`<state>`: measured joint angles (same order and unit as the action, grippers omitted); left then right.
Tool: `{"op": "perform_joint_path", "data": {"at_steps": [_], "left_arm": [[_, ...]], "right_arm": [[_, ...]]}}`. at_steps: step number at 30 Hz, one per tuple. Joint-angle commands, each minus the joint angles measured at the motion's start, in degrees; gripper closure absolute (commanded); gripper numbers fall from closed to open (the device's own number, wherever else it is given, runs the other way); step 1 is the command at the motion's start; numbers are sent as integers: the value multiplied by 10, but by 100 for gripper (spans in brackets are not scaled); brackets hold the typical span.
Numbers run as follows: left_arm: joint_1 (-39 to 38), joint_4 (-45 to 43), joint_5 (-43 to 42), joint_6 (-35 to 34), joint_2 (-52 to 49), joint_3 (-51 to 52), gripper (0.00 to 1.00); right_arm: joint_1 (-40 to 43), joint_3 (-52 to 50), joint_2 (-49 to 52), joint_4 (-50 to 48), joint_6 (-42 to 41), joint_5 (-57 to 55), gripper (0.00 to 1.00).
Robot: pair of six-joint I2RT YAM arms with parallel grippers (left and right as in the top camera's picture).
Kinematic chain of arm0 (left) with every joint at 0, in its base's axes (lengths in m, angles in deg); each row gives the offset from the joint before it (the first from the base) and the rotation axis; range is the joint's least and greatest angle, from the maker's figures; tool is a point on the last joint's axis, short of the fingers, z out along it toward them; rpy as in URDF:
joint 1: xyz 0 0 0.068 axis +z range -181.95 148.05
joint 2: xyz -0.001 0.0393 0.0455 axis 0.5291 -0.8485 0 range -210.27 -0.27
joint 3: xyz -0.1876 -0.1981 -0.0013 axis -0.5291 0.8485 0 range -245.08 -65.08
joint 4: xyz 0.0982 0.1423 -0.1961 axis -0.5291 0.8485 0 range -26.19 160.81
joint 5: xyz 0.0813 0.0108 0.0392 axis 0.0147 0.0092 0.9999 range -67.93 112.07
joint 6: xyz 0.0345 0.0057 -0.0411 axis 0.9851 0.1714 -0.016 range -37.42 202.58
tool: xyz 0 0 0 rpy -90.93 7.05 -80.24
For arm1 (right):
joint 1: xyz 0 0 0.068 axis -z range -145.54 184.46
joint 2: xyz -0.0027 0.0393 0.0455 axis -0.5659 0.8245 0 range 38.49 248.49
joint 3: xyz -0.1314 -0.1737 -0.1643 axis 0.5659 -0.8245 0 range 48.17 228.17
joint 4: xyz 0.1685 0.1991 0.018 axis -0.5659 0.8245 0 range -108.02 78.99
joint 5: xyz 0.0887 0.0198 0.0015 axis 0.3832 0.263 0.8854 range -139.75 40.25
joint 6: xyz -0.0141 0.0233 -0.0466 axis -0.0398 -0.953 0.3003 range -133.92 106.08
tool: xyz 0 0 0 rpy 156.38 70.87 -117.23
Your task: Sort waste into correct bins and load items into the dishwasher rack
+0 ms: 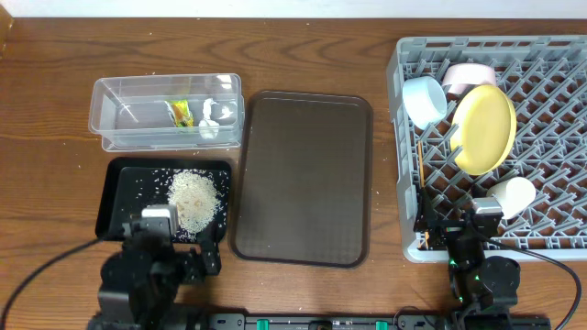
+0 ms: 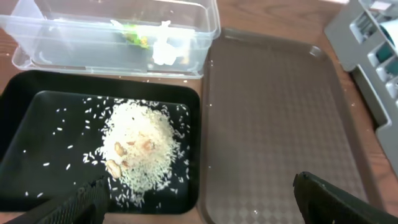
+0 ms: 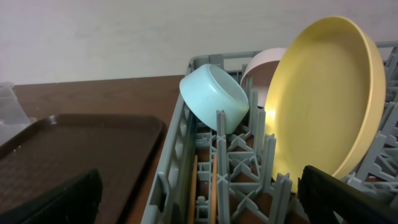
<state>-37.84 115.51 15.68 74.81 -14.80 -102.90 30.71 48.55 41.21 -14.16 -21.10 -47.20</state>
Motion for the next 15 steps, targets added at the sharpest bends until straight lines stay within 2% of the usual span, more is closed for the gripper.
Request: {"op": "perform_joint_path", "data": {"at_steps": [1, 8, 15], "left_arm": [[14, -35, 15, 5, 52, 70, 3], [29, -204, 15, 2, 139, 209, 3], [31, -425, 26, 3, 144, 307, 3]], "right_arm": [[3, -1, -2, 3, -5, -6, 1], [3, -1, -2, 3, -5, -6, 1], [3, -1, -2, 3, -5, -6, 1]]}}
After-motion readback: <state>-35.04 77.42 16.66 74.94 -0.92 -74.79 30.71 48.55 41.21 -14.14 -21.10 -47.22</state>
